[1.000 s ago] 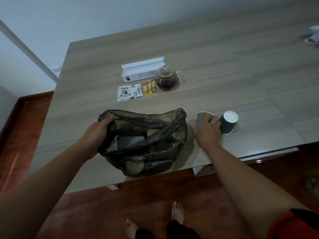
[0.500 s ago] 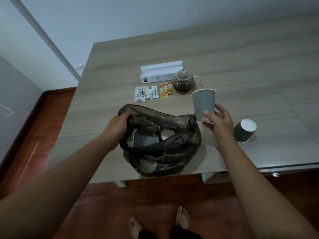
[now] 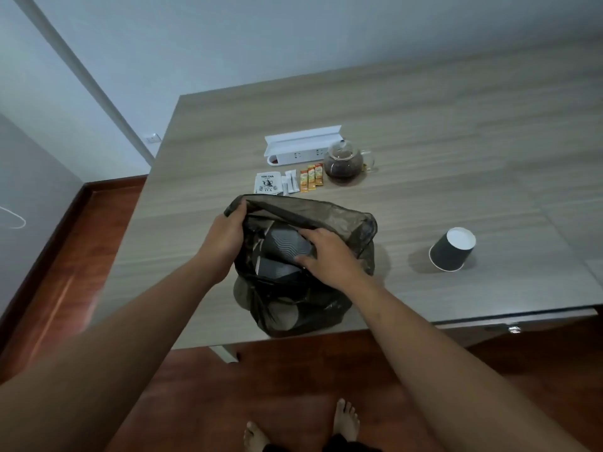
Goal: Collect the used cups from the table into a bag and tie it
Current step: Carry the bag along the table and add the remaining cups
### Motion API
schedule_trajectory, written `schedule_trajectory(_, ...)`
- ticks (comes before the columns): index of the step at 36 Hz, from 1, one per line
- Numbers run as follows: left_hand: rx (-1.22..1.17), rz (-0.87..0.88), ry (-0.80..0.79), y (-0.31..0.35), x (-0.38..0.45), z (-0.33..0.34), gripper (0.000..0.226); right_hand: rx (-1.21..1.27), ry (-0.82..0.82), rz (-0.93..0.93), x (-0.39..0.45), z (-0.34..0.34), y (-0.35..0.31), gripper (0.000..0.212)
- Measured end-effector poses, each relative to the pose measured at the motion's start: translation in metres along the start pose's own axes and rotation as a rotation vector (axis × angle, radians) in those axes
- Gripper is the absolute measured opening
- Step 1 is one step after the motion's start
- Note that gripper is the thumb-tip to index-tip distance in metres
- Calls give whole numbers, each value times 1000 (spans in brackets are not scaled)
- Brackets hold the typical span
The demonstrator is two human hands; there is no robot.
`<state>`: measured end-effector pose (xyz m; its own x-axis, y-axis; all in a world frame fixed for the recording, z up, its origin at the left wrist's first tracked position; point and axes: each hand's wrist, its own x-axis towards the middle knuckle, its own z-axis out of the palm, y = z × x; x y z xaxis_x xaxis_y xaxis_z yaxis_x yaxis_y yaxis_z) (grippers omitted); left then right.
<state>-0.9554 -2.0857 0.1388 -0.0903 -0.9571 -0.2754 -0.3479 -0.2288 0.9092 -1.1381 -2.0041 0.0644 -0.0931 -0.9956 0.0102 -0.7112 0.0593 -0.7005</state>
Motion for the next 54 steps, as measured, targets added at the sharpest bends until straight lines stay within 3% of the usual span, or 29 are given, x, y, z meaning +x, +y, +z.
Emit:
schedule_trajectory(4, 2, 21, -17, -4, -1, 1, 36, -117, 139, 25, -5, 4, 6, 57)
schedule_trajectory(8, -22, 17, -14, -4, -1, -1, 36, -90, 432, 38, -15, -22, 29, 40)
schedule_trajectory(12, -30, 16, -17, -9, -1, -3, 37, -174, 681, 293, -28, -71, 90, 43)
schedule_trajectory(15, -33, 10, -15, -11, -2, -3, 36, -251, 625, 624, -40, -105, 141, 63)
schedule_trajectory(19, -45, -8, -20, -11, -2, -2, 36, -243, 383, 796, -47, -128, 185, 78)
schedule_trajectory(22, -48, -17, -28, -11, -2, -2, 37, -227, 284, 820, -46, -129, 199, 74)
schedule_trajectory(28, -23, -46, -24, -11, -3, -3, 40, -138, 388, 795, -44, -123, 203, 58)
schedule_trajectory(34, -22, -89, -2, -8, -5, -4, 44, 93, 758, 617, -39, -122, 144, 49)
schedule_trajectory(37, -45, -94, -17, -8, -3, -5, 45, 327, 836, 509, -34, -111, 97, 46)
schedule_trajectory(40, -62, -118, -12, -7, -3, -8, 47, 551, 709, 428, -30, -85, 52, 46)
schedule_trajectory(45, -74, -123, -22, -1, -6, -9, 43, 784, 332, 331, -20, -38, 0, 43)
schedule_trajectory(51, 119, 47, -28, 15, -7, -16, 36, 606, 138, 232, -15, -7, -26, 27)
schedule_trajectory(54, 226, 121, -15, 21, -7, -22, 35, 545, 136, 192, -10, 5, -34, 35)
